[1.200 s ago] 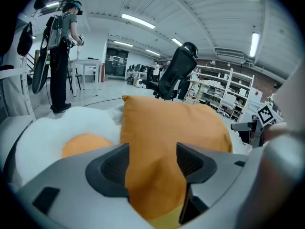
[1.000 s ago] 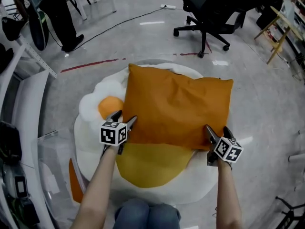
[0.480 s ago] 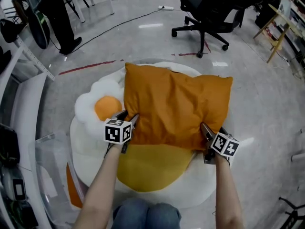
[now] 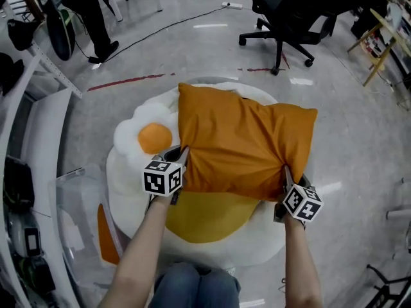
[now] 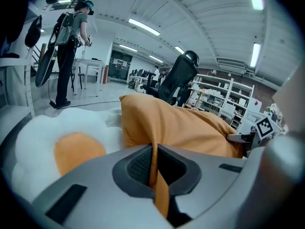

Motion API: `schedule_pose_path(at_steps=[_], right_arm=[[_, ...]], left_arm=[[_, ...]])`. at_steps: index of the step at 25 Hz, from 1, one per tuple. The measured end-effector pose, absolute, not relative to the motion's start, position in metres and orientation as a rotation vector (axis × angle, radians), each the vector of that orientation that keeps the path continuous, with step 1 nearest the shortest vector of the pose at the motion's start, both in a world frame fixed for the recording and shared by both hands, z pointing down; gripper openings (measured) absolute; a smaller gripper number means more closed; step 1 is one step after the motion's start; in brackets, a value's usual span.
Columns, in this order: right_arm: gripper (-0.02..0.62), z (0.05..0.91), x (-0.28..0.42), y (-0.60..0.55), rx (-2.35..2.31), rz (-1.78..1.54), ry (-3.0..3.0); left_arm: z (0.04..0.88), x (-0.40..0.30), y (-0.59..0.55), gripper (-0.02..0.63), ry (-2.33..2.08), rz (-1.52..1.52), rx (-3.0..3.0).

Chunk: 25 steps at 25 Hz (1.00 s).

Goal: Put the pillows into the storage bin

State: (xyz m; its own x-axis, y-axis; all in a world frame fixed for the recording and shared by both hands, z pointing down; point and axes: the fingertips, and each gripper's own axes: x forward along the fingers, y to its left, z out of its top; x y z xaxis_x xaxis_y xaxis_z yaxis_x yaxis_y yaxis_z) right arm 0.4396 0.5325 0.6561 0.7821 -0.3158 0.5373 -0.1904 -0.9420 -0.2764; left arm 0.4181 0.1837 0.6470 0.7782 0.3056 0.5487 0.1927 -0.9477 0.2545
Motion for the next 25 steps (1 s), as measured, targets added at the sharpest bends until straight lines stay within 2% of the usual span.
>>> schedule_pose_path(at_steps=[8, 14, 20, 25], right_arm=[[0.117, 0.543, 0.397, 0.517, -2.756, -0.926, 0.457], [0.121, 0.470, 0.375, 0.442, -2.745, -0.988, 0.673], [0.127, 0.438, 0.351, 0.278, -2.695, -1.043, 1.160], [0.129, 0.446, 0.286, 0.128, -2.578, -1.111, 1.538]], left_arm=[[0.536, 0.362, 0.168, 0.026, 0.318, 0.923, 2.773], [0.466, 0.289, 0.101, 0.028, 0.099, 0.919, 2.736], [0.440, 0.157, -0.017, 0.028, -0.345, 0.853, 2.627], [0.444, 0.022, -0.106, 0.028, -0.689, 0.798, 2.488]])
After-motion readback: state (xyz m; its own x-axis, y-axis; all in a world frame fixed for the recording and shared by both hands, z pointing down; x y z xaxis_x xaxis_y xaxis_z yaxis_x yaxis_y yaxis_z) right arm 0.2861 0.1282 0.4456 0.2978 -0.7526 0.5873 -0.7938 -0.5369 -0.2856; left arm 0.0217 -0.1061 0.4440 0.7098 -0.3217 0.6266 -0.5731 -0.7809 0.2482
